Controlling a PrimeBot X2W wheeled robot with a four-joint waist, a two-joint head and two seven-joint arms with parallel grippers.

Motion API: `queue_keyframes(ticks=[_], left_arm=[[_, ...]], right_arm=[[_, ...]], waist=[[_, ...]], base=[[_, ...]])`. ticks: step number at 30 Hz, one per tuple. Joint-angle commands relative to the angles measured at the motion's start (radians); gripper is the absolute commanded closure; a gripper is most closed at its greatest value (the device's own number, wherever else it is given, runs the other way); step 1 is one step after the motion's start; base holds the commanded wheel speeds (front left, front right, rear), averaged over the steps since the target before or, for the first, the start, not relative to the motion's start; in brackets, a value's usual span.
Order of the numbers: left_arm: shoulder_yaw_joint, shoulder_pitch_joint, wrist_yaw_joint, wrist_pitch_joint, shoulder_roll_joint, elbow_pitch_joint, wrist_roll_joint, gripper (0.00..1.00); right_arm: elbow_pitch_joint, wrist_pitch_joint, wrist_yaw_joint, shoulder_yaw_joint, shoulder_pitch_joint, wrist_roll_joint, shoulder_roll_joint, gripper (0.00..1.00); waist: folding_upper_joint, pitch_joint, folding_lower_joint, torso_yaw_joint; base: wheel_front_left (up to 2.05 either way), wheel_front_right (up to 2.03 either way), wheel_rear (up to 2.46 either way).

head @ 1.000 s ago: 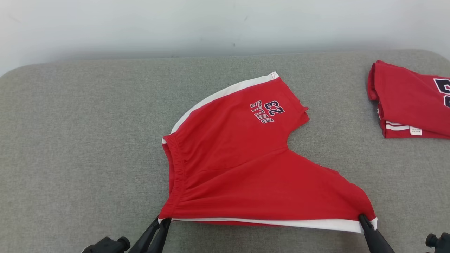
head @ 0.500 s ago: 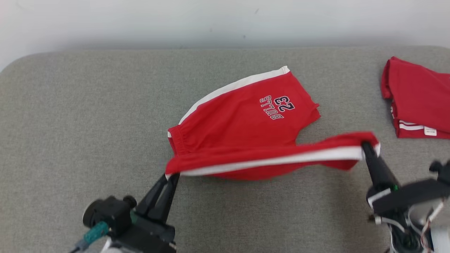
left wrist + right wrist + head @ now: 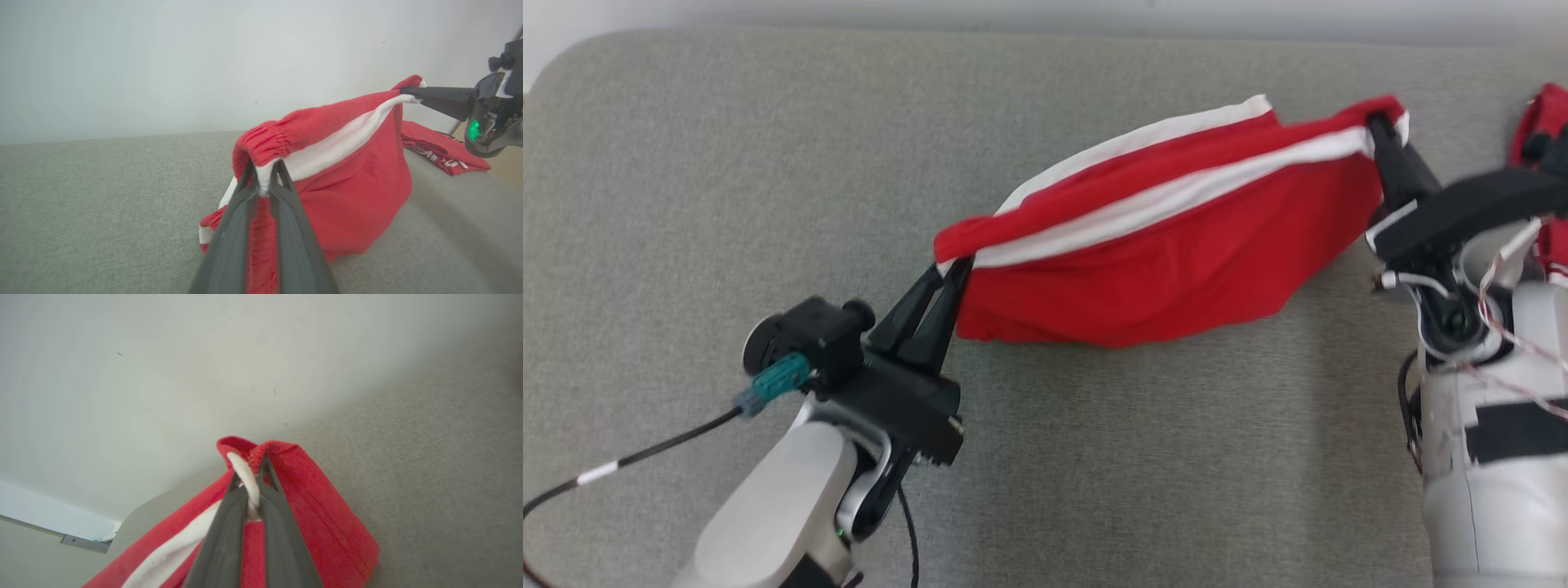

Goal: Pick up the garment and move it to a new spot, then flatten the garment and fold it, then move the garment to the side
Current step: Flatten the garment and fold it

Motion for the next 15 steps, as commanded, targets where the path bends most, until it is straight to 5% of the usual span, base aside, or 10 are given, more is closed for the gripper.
queue_keyframes(ticks=[1, 12, 13, 14, 15], left_arm=[[-0.007, -0.025, 0.002, -0.003, -0.009, 0.013, -0.011, 1.0], [-0.073, -0.223, 0.001, -0.003, -0.06, 0.186, -0.066, 1.0], [-0.08, -0.241, 0.001, -0.003, -0.068, 0.206, -0.069, 0.93], [-0.085, -0.247, 0.001, -0.003, -0.07, 0.212, -0.062, 0.63], [-0.087, -0.252, 0.001, -0.003, -0.072, 0.215, -0.056, 0.11]], right_arm=[[0.025, -0.011, -0.002, -0.006, -0.029, -0.021, 0.0, 1.0], [0.382, -0.134, -0.002, -0.034, -0.31, -0.198, -0.023, 1.0], [0.431, -0.161, -0.002, -0.024, -0.336, -0.212, -0.025, 0.67], [0.451, -0.173, -0.002, -0.017, -0.347, -0.216, -0.027, 0.14], [0.47, -0.184, -0.002, -0.011, -0.357, -0.219, -0.028, 0.0]], waist=[[-0.0001, 0.042, -0.0003, 0.039], [-0.0001, 0.133, -0.0003, 0.081], [-0.0001, 0.138, -0.0003, 0.081], [-0.0001, 0.139, -0.0003, 0.08], [-0.0001, 0.139, -0.0003, 0.08]], base=[[0.0, 0.0, 0.0], [0.0, 0.0, 0.0], [0.0, 0.0, 0.0], [0.0, 0.0, 0.0], [0.0, 0.0, 0.0]])
